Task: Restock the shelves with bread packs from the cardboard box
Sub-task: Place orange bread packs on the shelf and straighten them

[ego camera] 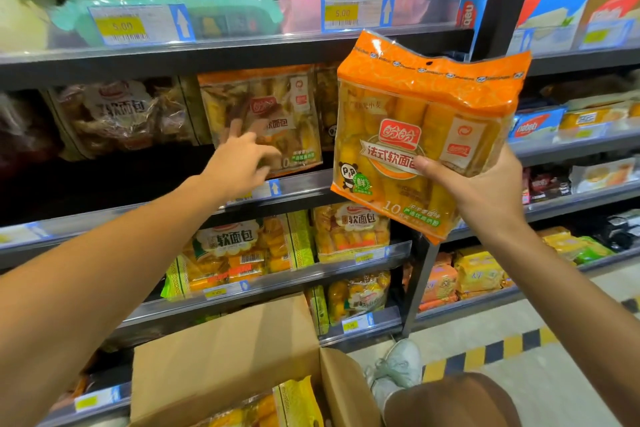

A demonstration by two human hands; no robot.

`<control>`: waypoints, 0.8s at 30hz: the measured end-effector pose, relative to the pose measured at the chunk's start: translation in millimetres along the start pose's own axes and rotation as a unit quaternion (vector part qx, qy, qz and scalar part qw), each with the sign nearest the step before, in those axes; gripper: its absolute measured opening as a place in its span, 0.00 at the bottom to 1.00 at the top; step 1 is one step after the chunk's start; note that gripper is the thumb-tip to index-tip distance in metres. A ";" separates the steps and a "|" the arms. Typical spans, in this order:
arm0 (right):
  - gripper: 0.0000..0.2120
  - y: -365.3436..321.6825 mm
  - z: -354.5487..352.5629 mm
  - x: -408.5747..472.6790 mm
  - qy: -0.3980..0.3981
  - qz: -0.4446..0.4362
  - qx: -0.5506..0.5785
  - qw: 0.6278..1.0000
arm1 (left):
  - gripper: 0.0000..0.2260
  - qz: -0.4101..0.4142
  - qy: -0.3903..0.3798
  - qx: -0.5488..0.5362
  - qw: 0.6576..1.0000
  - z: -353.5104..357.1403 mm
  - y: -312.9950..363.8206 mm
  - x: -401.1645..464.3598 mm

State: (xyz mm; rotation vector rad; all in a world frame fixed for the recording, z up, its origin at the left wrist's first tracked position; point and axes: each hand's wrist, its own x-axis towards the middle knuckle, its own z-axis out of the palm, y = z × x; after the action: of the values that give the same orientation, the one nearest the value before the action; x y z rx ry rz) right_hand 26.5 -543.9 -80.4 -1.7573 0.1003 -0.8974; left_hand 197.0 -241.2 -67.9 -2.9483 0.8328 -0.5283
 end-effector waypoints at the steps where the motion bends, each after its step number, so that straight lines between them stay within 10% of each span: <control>1: 0.35 -0.3 0.5 -0.4 -0.004 0.000 0.001 1.000 | 0.14 0.003 -0.041 -0.040 0.998 -3.0 -0.5 0.9; 6: 0.34 -5.7 0.3 -1.0 -0.010 -0.002 0.001 1.000 | 0.18 -0.035 -0.075 -0.169 0.982 -20.7 -5.2 6.0; 14: 0.33 -24.1 10.8 1.4 -0.029 -0.043 0.028 0.998 | 0.21 -0.020 0.151 -0.297 0.943 -22.0 35.0 -13.7; 18: 0.35 -27.4 22.7 10.9 -0.053 -0.094 0.026 0.994 | 0.28 0.018 0.052 -0.518 0.853 -37.2 65.7 -17.9; 24: 0.39 -22.0 31.7 31.9 -0.034 -0.116 -0.034 0.992 | 0.20 -0.015 0.119 -0.595 0.795 -36.4 72.0 -14.2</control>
State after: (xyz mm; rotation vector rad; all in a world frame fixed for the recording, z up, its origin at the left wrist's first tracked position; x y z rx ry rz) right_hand 60.6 -525.8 -48.6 -1.8882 -0.1228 -1.0096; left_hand 137.5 -293.4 -46.8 -4.0481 1.6367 -0.4785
